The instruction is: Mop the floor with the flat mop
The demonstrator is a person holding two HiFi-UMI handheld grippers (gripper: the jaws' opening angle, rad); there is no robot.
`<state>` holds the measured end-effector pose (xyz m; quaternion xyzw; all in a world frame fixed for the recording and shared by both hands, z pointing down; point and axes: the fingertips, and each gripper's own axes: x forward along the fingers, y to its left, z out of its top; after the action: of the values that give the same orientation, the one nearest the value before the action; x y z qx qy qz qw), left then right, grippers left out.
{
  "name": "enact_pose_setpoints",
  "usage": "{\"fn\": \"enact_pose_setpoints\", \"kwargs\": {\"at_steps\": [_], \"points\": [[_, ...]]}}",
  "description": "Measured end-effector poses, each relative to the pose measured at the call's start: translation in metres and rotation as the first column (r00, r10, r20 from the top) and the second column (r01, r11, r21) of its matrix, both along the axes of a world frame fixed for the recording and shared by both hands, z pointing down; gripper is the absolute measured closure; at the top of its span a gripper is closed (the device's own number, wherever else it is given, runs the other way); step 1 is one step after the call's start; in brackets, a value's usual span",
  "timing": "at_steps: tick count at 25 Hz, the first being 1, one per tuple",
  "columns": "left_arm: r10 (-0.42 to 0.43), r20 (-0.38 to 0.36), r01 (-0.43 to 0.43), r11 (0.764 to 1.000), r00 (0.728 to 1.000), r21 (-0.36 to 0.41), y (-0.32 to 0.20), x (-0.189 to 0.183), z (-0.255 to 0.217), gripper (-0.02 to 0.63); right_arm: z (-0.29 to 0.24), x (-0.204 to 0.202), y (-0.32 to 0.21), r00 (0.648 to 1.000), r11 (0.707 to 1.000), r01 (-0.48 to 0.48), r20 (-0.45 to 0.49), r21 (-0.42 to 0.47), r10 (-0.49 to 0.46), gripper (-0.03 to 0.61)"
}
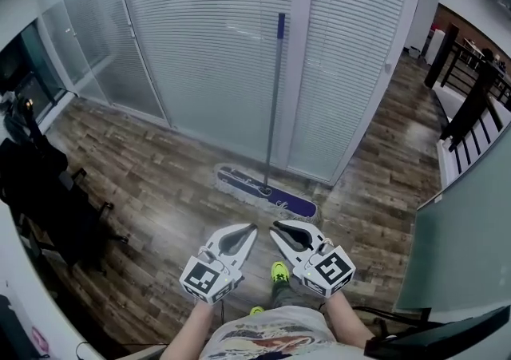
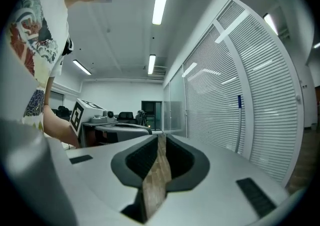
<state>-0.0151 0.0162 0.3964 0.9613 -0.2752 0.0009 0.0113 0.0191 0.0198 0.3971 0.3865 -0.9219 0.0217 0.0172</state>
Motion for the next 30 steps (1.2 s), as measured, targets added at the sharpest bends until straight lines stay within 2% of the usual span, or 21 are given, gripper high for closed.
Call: {"fn": "enact_pose_setpoints", "kwargs": {"at_steps": [10,18,26,30], "points": [[-0.068,0.067,0.069,0.997,0.995,-0.02,-0.122,0.078,-0.001,0.6,-0.006,0.079,-0.128,0.995,0.996,0.091,0.033,-0.006,-0.09,0.518],[-0.098,0.087,0.095,0.995,0.991,0.037,-0.195,0.131,-0.005,0.6,-0.008,0.131,-0.204,0.993,0.995,0.096,0.061,0.01,-0.096,0.517],[-0.064,0.086,0.062,0.998,0.994,0.029,-0.234,0.149,0.006,0.6,-0.004,0.143,-0.249,0.995,0.997,0.081,0.06,0.012,-0.082,0.517],[-0.062,0.064,0.062,0.998,0.996,0.016,-0.262,0.138,0.01,0.6,-0.002,0.132,-0.278,0.995,0.997,0.078,0.054,0.004,-0.078,0.517]]}}
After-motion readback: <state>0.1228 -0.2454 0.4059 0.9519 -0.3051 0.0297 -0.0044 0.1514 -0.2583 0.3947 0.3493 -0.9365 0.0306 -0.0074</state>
